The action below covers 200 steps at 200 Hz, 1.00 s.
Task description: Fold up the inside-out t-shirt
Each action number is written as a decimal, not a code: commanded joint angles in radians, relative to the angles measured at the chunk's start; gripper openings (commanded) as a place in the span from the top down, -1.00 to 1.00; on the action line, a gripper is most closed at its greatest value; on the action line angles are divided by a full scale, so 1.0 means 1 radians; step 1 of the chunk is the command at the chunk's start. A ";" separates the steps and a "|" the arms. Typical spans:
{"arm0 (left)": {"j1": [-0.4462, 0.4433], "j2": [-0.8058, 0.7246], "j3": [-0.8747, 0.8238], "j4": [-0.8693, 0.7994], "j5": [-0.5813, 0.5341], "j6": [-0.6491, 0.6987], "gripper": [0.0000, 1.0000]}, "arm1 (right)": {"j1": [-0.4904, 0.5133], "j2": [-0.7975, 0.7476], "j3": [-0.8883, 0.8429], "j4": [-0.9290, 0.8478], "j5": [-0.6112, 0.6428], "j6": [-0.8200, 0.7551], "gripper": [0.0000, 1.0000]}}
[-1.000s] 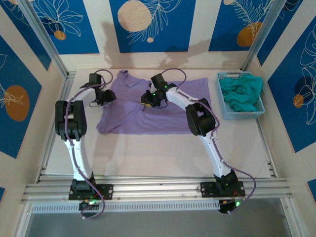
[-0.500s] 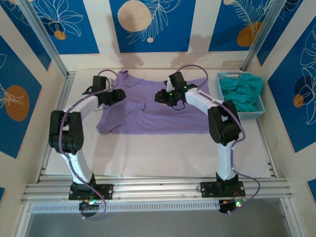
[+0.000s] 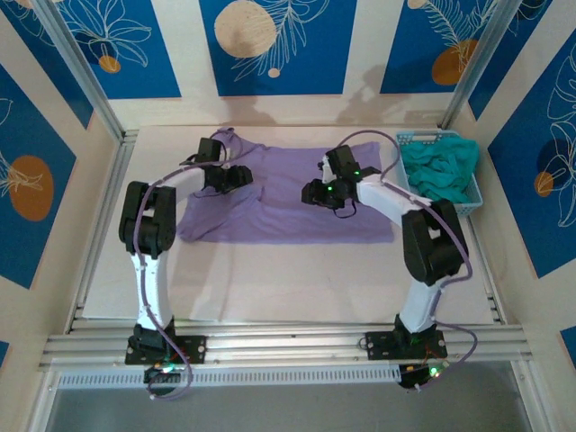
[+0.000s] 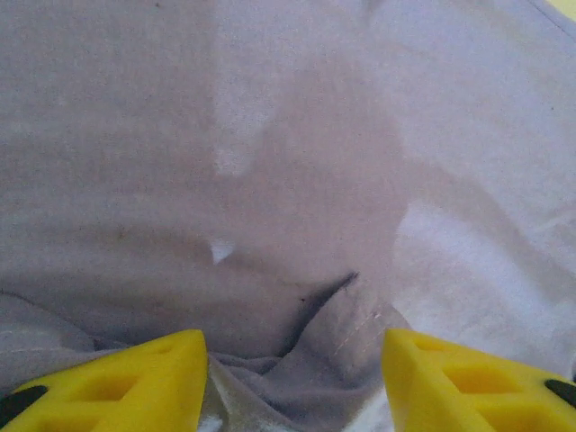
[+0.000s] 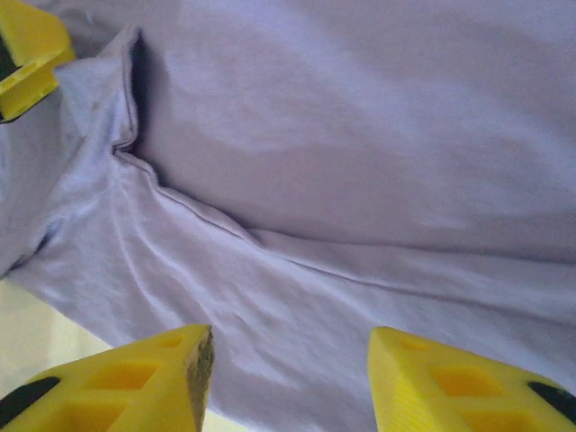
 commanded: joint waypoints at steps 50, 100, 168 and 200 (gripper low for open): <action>0.009 -0.378 -0.306 0.030 -0.036 -0.030 -0.16 | -0.218 -0.144 -0.158 -0.116 0.110 -0.054 -0.31; 0.141 -0.505 -0.628 0.085 0.045 -0.056 -0.17 | -0.339 -0.065 -0.176 -0.174 0.076 -0.051 -0.31; 0.195 -0.580 -0.813 0.048 -0.030 -0.035 -0.15 | -0.403 -0.056 -0.257 -0.222 -0.041 -0.073 -0.30; 0.208 -0.700 -0.960 0.033 -0.074 -0.056 -0.15 | -0.419 -0.082 -0.337 -0.229 -0.071 -0.043 -0.27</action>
